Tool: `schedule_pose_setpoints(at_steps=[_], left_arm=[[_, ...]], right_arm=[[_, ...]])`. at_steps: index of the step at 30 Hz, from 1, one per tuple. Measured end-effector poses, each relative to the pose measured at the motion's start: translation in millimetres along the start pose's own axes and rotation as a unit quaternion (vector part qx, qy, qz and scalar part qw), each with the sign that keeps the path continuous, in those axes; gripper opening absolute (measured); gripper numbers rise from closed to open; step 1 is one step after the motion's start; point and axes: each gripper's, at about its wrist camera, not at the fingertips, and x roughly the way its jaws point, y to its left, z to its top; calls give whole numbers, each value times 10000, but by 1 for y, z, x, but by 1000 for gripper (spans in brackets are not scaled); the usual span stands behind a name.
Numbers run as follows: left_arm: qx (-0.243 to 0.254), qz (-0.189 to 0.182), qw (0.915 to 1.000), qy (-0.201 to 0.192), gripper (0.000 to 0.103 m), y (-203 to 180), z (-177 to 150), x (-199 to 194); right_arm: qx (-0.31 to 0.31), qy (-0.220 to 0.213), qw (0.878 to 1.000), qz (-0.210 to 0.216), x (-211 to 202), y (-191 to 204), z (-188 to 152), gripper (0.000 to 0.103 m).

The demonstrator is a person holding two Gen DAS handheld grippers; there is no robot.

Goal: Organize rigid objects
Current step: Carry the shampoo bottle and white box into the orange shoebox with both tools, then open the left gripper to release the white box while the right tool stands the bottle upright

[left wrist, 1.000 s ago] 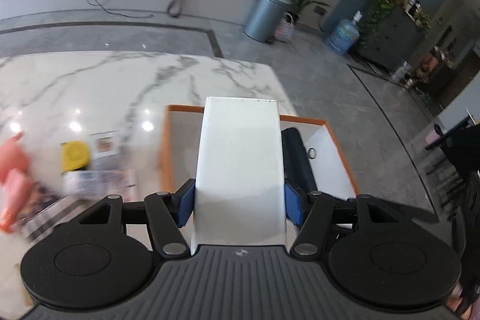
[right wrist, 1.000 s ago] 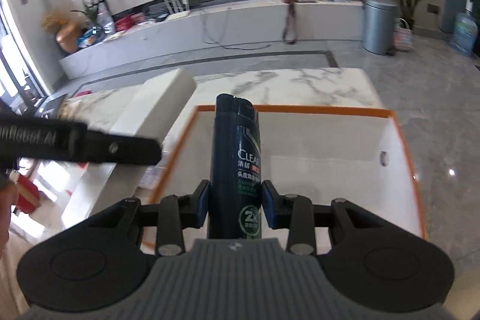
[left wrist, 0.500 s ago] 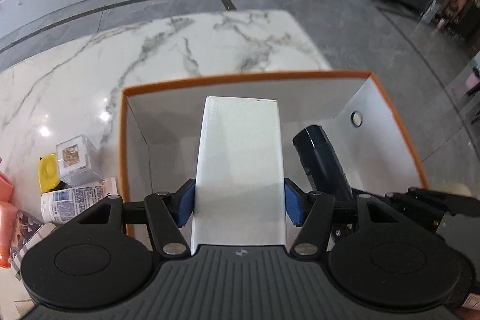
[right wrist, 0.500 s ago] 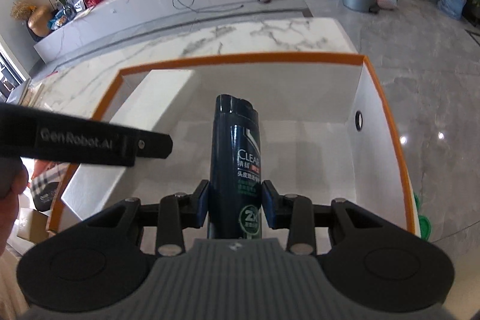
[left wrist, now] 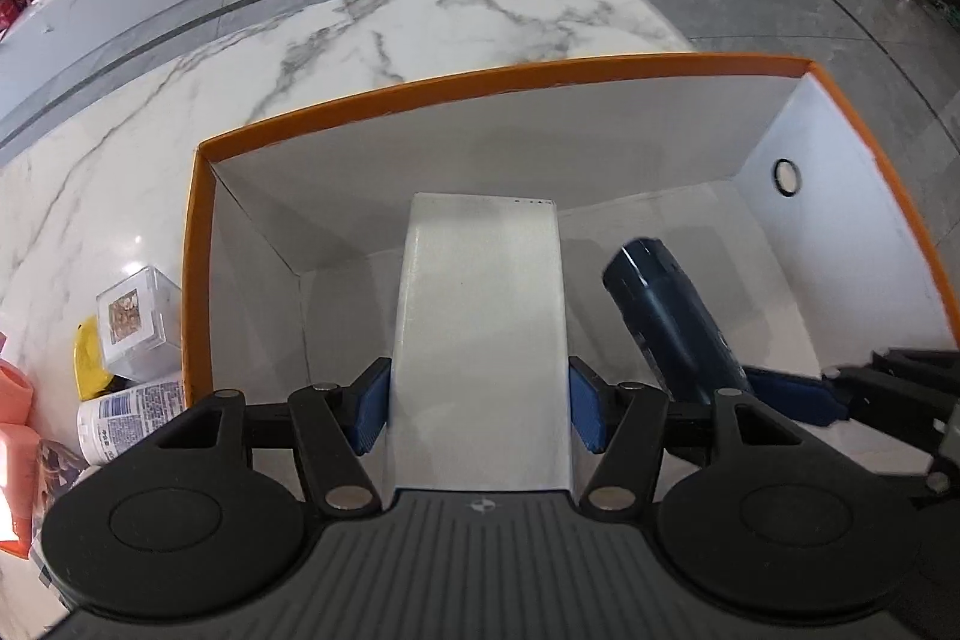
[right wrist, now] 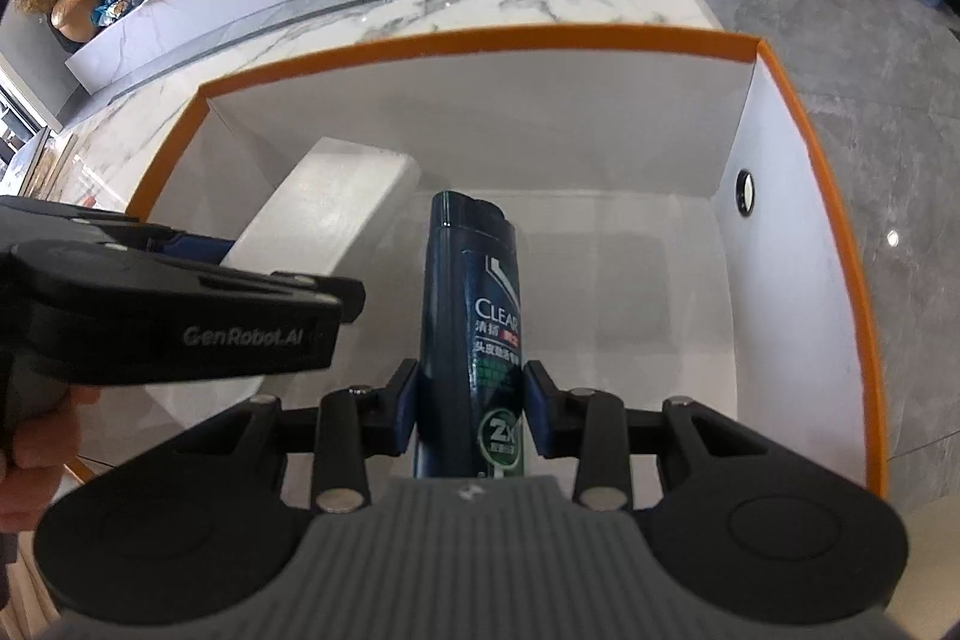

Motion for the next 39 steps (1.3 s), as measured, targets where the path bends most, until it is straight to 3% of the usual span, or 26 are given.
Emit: schedule_pose_setpoints(at_steps=[5, 12, 18, 22, 28, 32, 39], left_arm=[[-366, -31, 9993, 61, 69, 6, 7, 13], [-138, 409, 9990, 128, 70, 2, 8, 25], [-201, 129, 9997, 25, 74, 9, 7, 13], [-100, -233, 9995, -199, 74, 14, 3, -17], [-106, -201, 9943, -1046, 74, 45, -7, -75], [-449, 48, 9936, -1040, 73, 77, -13, -78], [-914, -663, 9924, -493, 42, 104, -24, -53]], right_arm=[[102, 168, 9997, 114, 10, -1, 4, 37], [108, 284, 9994, 152, 14, 2, 7, 37], [132, 322, 9993, 124, 15, 7, 6, 37], [157, 397, 9990, 91, 17, 11, 5, 37], [115, 570, 9983, -16, 25, 26, 9, 36], [-2, 708, 9973, -171, 33, 37, 12, 36], [-53, 881, 9961, -75, 41, 47, 19, 36]])
